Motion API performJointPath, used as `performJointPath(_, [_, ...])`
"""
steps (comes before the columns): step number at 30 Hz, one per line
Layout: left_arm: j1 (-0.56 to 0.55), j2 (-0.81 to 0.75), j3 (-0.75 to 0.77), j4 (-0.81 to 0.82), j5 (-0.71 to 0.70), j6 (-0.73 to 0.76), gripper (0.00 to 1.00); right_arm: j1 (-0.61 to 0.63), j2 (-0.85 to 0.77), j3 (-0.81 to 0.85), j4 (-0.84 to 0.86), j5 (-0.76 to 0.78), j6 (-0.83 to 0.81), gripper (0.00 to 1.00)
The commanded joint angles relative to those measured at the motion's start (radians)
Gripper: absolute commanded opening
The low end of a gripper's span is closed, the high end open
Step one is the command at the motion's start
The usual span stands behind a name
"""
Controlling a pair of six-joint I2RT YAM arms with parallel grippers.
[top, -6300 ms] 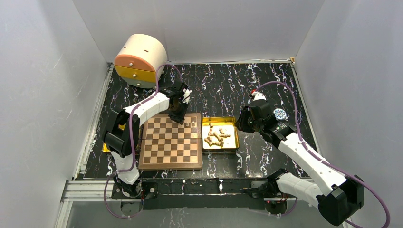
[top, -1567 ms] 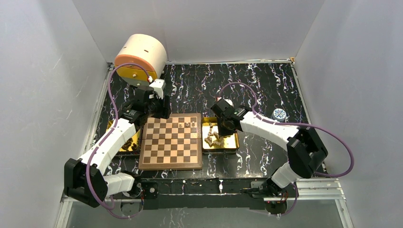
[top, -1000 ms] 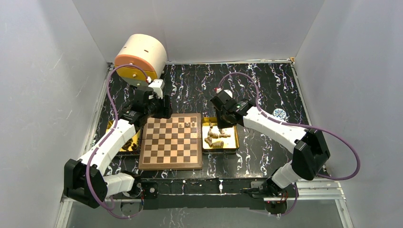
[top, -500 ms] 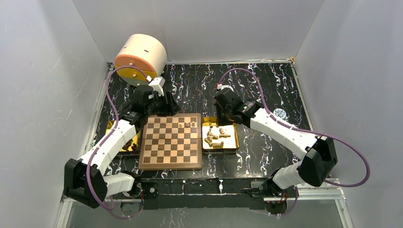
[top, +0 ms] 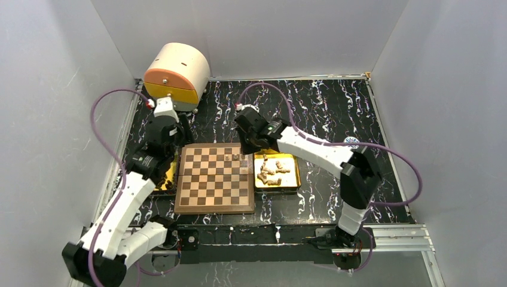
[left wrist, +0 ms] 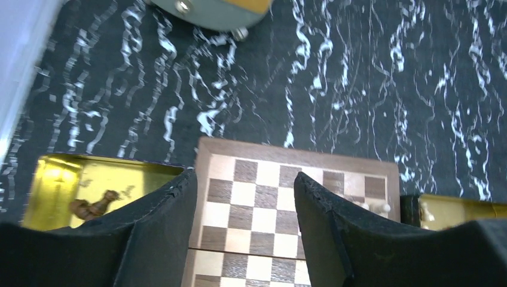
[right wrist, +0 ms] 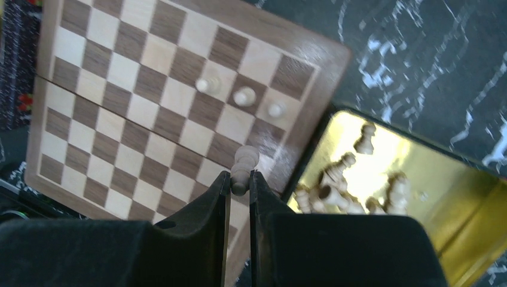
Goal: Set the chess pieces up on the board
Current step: Place the chess piece on the chessboard.
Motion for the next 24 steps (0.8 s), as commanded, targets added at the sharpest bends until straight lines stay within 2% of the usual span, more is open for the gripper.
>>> performJointPath(1, [0.0,-0.135,-0.016,-0.007,-0.176,0.053,0.59,0.021,0.101,0.179,0.029,-0.006,-0.028,0.21])
performJointPath(8, [0.0,-0.277,-0.07,0.046,-0.233,0.105,0.59,0.05,0.296,0.407,-0.03,-0.007,-0.06,0.22])
performJointPath(15, [-0.001,-0.313,-0.117,0.068,-0.26,0.124,0.59,0.054,0.466,0.609,-0.11,-0.025,-0.081,0.23])
performJointPath(24, [-0.001,-0.319,-0.138,0.085,-0.259,0.131,0.59,0.053,0.596,0.796,-0.17,0.021,-0.125,0.24])
